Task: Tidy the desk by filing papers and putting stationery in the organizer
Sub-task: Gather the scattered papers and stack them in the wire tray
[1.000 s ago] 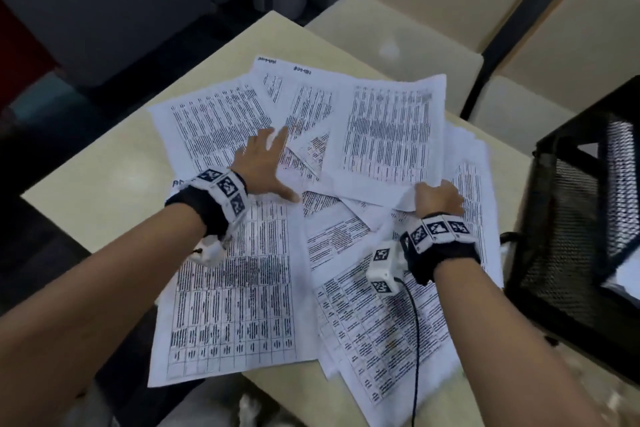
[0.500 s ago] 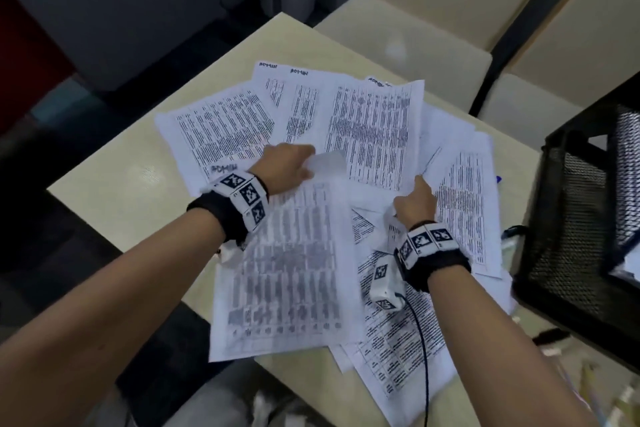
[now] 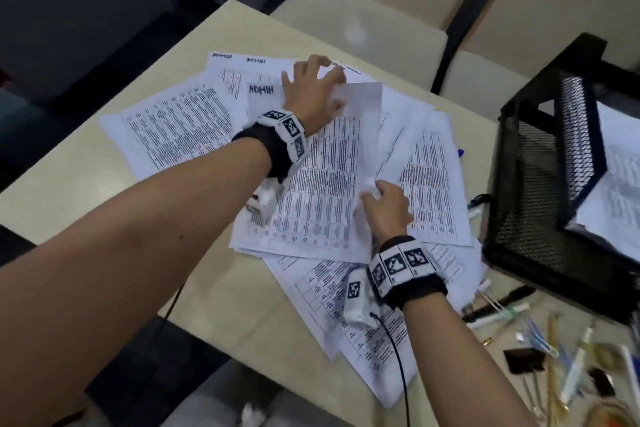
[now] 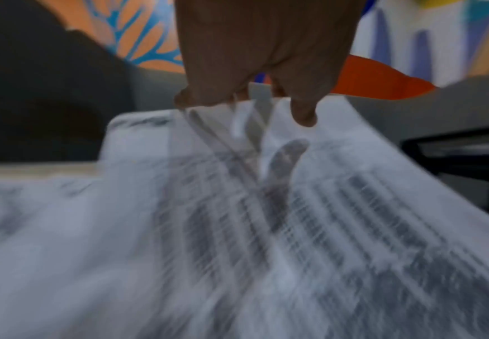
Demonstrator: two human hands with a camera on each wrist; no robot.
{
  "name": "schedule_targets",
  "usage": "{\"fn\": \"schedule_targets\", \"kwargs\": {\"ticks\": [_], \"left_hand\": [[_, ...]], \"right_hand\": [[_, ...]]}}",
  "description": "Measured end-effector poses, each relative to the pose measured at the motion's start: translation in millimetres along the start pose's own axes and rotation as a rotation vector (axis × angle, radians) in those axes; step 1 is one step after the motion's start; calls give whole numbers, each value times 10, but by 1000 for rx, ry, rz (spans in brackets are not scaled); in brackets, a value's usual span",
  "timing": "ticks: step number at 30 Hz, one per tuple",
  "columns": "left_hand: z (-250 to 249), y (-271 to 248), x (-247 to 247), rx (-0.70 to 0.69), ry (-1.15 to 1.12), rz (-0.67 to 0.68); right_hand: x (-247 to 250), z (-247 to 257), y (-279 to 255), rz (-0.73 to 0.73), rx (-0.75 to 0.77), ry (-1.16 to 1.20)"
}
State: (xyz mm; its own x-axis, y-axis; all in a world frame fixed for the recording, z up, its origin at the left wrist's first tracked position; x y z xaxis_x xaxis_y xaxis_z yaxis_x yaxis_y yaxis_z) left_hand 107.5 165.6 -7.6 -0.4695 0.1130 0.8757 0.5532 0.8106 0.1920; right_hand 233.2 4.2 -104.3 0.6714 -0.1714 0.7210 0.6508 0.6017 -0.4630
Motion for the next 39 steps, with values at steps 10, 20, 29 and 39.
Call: {"fn": "schedule_targets", "kwargs": {"ticks": [10, 20, 29, 39], "left_hand": [[1150, -855, -636, 575, 4, 375], [793, -1112, -754, 256, 79, 515], [1158, -1203, -290, 675, -336, 164], [787, -1170, -616, 731, -569, 208]], "right_hand": [[371, 16, 413, -142, -156, 83], [325, 131, 250, -138, -11, 261], [409, 0, 141, -38, -90, 387], [-66, 150, -27, 158, -44, 102]]}}
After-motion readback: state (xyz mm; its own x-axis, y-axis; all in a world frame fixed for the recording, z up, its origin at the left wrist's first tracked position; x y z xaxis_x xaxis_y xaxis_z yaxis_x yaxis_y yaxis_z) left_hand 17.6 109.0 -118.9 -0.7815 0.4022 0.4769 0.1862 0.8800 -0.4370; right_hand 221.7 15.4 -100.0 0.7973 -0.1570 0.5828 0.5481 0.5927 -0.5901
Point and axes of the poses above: each hand's wrist, its own y-axis towards the middle knuckle, its own x-axis out of the back of the hand, z = x × y, the point moved 9 cm from there along y, towards the middle knuckle, and after that the axes turned 11 degrees about -x, right-handed, at the moved point
